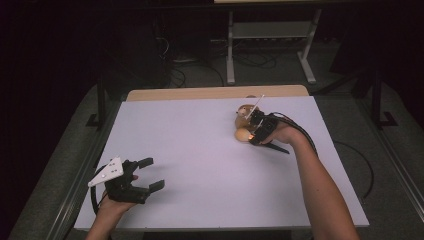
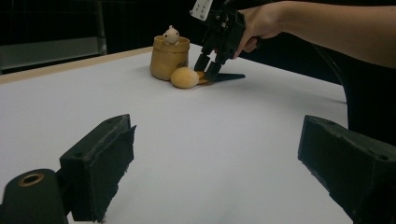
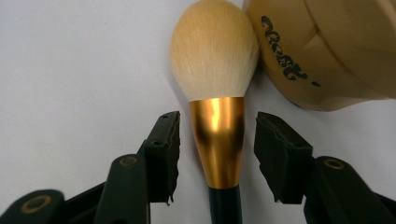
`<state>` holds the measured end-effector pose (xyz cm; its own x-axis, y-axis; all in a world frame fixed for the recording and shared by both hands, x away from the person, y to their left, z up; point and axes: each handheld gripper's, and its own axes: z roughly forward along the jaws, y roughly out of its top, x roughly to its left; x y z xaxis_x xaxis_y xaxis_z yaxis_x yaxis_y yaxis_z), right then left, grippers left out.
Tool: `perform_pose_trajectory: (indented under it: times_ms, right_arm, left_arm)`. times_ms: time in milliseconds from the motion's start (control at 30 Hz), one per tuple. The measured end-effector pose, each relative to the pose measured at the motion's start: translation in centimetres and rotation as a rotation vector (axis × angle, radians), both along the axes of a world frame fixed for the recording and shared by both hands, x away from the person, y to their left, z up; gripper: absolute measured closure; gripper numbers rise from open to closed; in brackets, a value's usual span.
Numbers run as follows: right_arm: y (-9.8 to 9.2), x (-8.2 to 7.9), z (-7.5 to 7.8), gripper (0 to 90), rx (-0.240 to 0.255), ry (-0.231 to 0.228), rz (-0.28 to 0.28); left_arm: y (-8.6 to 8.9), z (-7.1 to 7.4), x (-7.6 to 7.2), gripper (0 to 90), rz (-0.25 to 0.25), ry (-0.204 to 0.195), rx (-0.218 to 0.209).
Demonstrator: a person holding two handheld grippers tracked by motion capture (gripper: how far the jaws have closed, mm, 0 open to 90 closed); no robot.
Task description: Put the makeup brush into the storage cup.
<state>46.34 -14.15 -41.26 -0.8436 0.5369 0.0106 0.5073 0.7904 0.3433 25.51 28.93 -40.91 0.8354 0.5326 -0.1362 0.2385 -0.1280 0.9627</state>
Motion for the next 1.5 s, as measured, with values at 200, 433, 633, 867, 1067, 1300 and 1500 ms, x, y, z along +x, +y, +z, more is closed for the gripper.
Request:
perform_pose_trajectory:
  times_ms: [200, 433, 633, 867, 1067, 1300, 1500]
  right_arm:
    - [0.3, 0.1, -0.2, 53.6, -0.01, 0.002, 0.011]
    - [0.8, 0.2, -0.7, 54.2, -0.033, 0.01, 0.019]
    - [1.2, 0.4, -0.9, 56.1, -0.049, 0.013, 0.027]
    - [1.3, 0.5, -0.9, 57.5, -0.057, 0.016, 0.043]
    - [1.4, 0.5, -0.9, 60.5, -0.058, 0.025, 0.049]
    - [1.2, 0.6, -0.9, 61.5, -0.053, 0.031, 0.044]
    - [1.1, 0.6, -0.9, 62.0, -0.044, 0.04, 0.035]
  left_arm:
    - [0.0, 0.0, 0.0, 10.0, 0.0, -0.002, 0.002]
    - [0.1, 0.1, 0.0, 9.9, 0.002, -0.004, -0.007]
    - [0.1, 0.1, 0.0, 9.9, 0.002, -0.005, -0.009]
    - [0.0, 0.1, 0.0, 9.9, 0.001, -0.006, -0.008]
    - [0.0, 0.1, 0.0, 9.9, 0.001, -0.004, -0.006]
    - [0.0, 0.1, 0.0, 10.0, 0.002, -0.007, -0.008]
    - [0.0, 0.1, -0.1, 10.0, 0.001, -0.006, -0.011]
